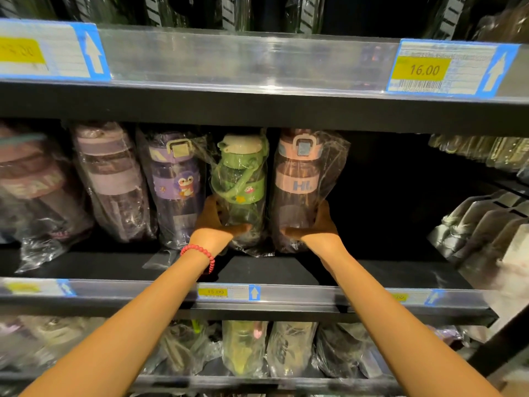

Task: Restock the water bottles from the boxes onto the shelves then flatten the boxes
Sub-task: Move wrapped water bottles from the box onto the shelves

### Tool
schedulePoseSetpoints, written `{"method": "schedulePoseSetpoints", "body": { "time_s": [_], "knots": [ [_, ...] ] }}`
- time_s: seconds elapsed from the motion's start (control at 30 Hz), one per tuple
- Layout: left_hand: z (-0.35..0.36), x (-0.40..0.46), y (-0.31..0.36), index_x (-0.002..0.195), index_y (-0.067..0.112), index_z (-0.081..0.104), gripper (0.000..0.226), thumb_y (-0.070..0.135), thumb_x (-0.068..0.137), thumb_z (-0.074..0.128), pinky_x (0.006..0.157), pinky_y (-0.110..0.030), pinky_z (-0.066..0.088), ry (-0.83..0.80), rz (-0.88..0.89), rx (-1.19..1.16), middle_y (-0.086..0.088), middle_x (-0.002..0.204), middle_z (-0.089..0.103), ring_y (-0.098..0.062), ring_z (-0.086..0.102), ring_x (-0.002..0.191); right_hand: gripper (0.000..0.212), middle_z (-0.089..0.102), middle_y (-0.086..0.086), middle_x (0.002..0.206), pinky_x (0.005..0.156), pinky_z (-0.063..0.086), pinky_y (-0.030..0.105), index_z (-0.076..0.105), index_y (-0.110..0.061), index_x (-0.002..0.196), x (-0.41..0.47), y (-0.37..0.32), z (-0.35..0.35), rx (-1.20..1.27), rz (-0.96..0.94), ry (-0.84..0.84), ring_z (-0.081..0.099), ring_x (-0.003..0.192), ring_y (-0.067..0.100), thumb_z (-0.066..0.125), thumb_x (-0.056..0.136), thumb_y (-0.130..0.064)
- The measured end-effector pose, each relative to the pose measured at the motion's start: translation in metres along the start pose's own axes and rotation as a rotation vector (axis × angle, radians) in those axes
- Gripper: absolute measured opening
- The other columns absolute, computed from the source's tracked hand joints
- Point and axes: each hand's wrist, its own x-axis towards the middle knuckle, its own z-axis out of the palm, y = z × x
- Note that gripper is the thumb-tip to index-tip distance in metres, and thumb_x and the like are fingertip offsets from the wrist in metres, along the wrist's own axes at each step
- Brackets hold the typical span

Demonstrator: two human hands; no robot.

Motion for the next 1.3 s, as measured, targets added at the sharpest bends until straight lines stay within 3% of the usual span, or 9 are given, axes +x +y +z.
{"method": "schedulePoseSetpoints", "body": {
  "time_s": [0.1,0.27,0.6,0.7,0.8,0.93,1.07,1.13,1.3],
  "knots": [
    [-0.010,-0.009,0.002,0.127,0.006,0.047,0.077,0.012,0.061,0.087,0.081,-0.031,0.053,0.063,0.068,-0.089,-0.003,0.119,0.059,-0.018,0.060,0.105,0.082,0.055,0.008,0.127,0.086,0.048,0.030,0.034,-0.016,0.139,-0.014,0.003,-0.009,-0.017,-0.088,0.154,0.057,0.110,0.023,0.080,0.072,-0.013],
    [-0.039,-0.058,0.003,0.128,0.010,0.044,0.067,0.015,0.072,0.080,0.078,-0.014,0.044,0.118,0.120,-0.177,-0.009,0.116,0.056,-0.019,0.057,0.103,0.042,0.059,0.003,0.110,0.068,0.048,0.012,0.051,-0.014,0.113,-0.069,-0.001,-0.003,0.183,-0.198,0.227,0.059,0.087,0.008,0.073,0.078,-0.005],
    [-0.216,-0.211,-0.094,0.112,0.032,0.050,0.079,0.048,0.043,0.087,0.083,-0.023,0.053,0.367,-0.082,-0.333,0.003,0.112,0.063,-0.009,0.065,0.098,0.037,0.065,0.005,0.108,0.081,0.053,0.022,0.058,-0.015,0.105,-0.171,-0.010,0.165,0.351,-0.223,-0.450,0.065,0.094,0.013,0.067,0.077,0.009],
    [-0.266,-0.283,-0.143,0.125,0.014,0.046,0.055,0.012,0.077,0.074,0.076,-0.015,0.052,0.530,-0.285,-0.335,0.004,0.100,0.060,-0.005,0.060,0.086,0.038,0.064,0.004,0.113,0.079,0.054,0.023,0.057,-0.019,0.106,-0.211,0.004,0.237,0.284,-0.130,-0.677,0.065,0.098,0.016,0.070,0.078,0.002],
    [-0.300,-0.364,-0.185,0.117,0.014,0.048,0.047,-0.003,0.079,0.069,0.063,-0.001,0.045,0.693,-0.449,-0.300,0.002,0.096,0.057,-0.004,0.058,0.083,0.065,0.063,0.009,0.108,0.069,0.053,0.019,0.056,-0.015,0.107,-0.255,0.028,0.311,0.196,0.043,-0.890,0.066,0.082,0.013,0.092,0.052,-0.022],
    [-0.330,-0.463,-0.221,0.106,0.015,0.053,0.079,0.035,0.034,0.079,0.058,-0.006,0.048,0.928,-0.596,-0.389,-0.005,0.095,0.061,-0.005,0.063,0.076,0.054,0.058,0.007,0.100,0.057,0.051,0.016,0.050,-0.003,0.125,-0.326,0.058,0.395,0.151,0.265,-1.203,0.064,0.067,0.008,0.075,0.078,-0.008],
    [-0.352,-0.534,-0.246,0.118,0.014,0.049,0.116,0.056,0.016,0.083,0.069,-0.019,0.049,1.138,-0.718,-0.438,-0.011,0.103,0.063,-0.020,0.062,0.089,0.099,0.064,0.010,0.105,0.059,0.053,0.017,0.059,-0.015,0.101,-0.394,0.069,0.463,0.006,0.140,-1.344,0.066,0.078,0.008,0.088,0.019,-0.062],
    [-0.364,-0.560,-0.252,0.111,0.018,0.050,0.091,0.045,0.033,0.090,0.072,-0.023,0.052,1.247,-0.775,-0.447,-0.014,0.104,0.064,-0.022,0.063,0.088,0.105,0.063,0.013,0.110,0.063,0.054,0.018,0.056,-0.011,0.108,-0.421,0.069,0.491,-0.043,0.175,-1.433,0.064,0.088,0.016,0.090,0.018,-0.053],
    [-0.384,-0.601,-0.285,0.119,0.008,0.048,0.057,-0.010,0.071,0.074,0.073,-0.023,0.053,1.443,-0.873,-0.473,-0.019,0.101,0.063,-0.025,0.061,0.084,0.066,0.062,0.009,0.111,0.058,0.049,0.011,0.056,-0.019,0.102,-0.463,0.073,0.544,-0.192,0.227,-1.590,0.060,0.091,0.013,0.078,0.040,-0.032]
  ]
}}
